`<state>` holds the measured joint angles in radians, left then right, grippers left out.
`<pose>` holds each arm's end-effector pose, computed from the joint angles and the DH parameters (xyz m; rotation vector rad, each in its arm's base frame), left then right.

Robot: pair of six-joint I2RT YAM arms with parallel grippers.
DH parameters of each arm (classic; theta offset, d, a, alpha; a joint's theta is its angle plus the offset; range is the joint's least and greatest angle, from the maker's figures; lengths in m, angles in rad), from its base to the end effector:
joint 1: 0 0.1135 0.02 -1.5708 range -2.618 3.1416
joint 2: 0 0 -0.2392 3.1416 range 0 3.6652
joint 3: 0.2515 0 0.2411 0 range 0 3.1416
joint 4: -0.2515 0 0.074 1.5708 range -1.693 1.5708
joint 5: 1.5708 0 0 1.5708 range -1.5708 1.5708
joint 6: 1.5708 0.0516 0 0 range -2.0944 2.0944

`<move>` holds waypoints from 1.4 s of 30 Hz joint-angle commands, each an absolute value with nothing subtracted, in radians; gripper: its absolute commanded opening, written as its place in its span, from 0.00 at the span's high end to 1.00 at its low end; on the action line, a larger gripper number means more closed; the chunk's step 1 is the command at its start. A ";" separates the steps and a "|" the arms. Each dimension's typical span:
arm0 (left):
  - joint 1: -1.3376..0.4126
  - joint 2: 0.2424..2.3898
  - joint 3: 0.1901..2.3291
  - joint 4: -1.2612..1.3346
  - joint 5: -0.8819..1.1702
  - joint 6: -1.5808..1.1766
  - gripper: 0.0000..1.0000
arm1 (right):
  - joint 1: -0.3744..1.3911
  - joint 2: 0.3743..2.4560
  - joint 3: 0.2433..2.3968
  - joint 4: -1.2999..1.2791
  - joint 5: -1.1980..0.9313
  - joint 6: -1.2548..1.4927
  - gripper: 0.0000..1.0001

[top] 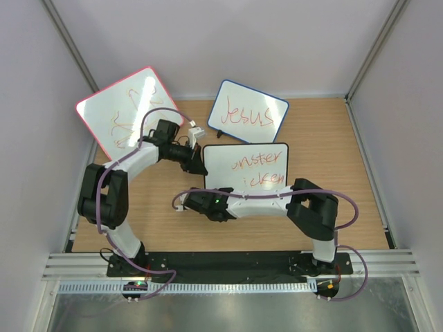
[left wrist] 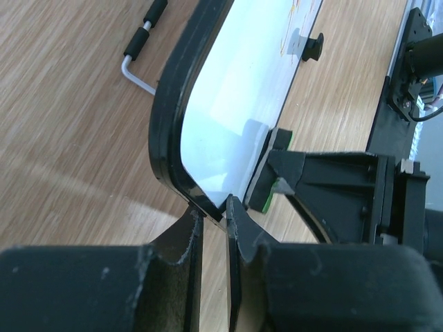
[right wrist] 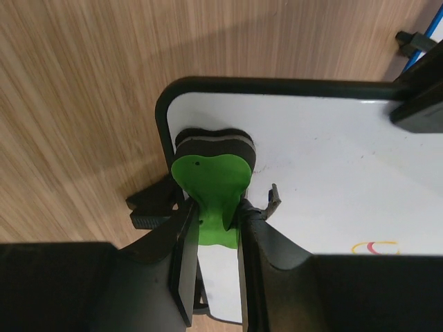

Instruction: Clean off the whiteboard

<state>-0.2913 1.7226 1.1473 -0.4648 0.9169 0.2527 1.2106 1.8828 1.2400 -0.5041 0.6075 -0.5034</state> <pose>0.3121 -0.1363 0.1823 0.9487 2.2111 -1.1892 0.1559 0.3304 0.1431 -1.7716 1.7566 -0.5465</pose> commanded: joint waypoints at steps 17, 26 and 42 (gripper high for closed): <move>-0.301 1.704 1.166 -0.453 0.845 0.347 1.00 | 1.177 1.858 1.223 -0.403 0.704 -0.508 0.99; -0.301 1.710 1.167 -0.456 0.841 0.353 1.00 | 1.147 1.773 1.100 -0.521 0.701 -0.468 0.99; -0.311 1.749 1.215 -0.448 0.876 0.298 1.00 | 1.146 1.854 1.212 -0.499 0.701 -0.548 0.99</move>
